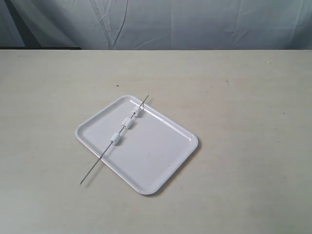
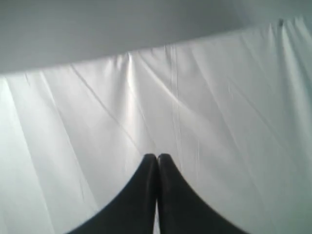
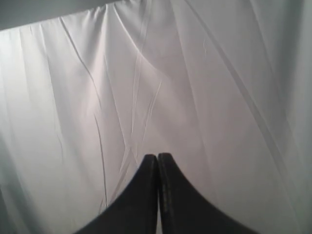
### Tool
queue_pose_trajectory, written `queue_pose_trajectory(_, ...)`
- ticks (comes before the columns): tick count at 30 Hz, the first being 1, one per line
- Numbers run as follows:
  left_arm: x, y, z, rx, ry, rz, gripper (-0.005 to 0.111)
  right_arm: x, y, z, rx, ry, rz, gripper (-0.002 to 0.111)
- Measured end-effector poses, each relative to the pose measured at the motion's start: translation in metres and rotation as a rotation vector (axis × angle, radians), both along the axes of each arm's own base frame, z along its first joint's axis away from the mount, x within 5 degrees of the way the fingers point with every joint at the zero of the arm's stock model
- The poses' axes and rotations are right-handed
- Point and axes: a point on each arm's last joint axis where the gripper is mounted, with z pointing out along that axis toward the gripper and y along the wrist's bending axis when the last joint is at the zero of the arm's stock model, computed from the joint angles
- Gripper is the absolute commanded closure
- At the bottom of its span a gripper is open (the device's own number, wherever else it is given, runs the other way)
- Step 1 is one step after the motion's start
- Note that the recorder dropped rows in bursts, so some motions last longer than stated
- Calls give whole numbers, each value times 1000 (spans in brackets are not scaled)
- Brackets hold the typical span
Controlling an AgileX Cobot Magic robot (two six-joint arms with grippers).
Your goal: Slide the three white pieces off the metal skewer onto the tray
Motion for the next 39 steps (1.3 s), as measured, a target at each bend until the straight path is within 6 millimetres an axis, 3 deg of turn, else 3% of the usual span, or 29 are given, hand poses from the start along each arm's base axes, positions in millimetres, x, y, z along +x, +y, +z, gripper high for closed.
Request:
queue_pose_trajectory(5, 74, -8, -44, -39, 420, -99, 107, 3, 2, -7, -15, 93, 23, 108)
queue_pose_trajectory(11, 117, -26, -117, -43, 812, -324, 107, 4, 3, -11, -24, 143, 36, 108)
queue_pose_trajectory(15, 130, -29, -156, -57, 953, -317, 107, 6, 4, -16, -24, 201, 65, 108)
queue_pose_trajectory(19, 142, -26, -188, -7, 996, -196, 107, 12, 6, -23, -28, 292, 84, 108)
queue_pose_trajectory(27, 147, -17, -206, 722, 614, -36, 107, 16, 7, -26, -37, 335, 89, 108)
queue_pose_trajectory(31, 154, 4, -216, 939, 581, 215, 107, 16, 7, -26, -37, 335, 89, 108)
queue_pose_trajectory(33, 158, 18, -221, 944, 643, 376, 107, 16, 7, -26, -37, 335, 89, 108)
queue_pose_trajectory(36, 158, 38, -225, 782, 803, 616, 107, 16, 7, -26, -37, 337, 89, 108)
queue_pose_trajectory(39, 148, 49, -235, 648, 1026, 741, 107, 16, 7, -26, -38, 339, 89, 108)
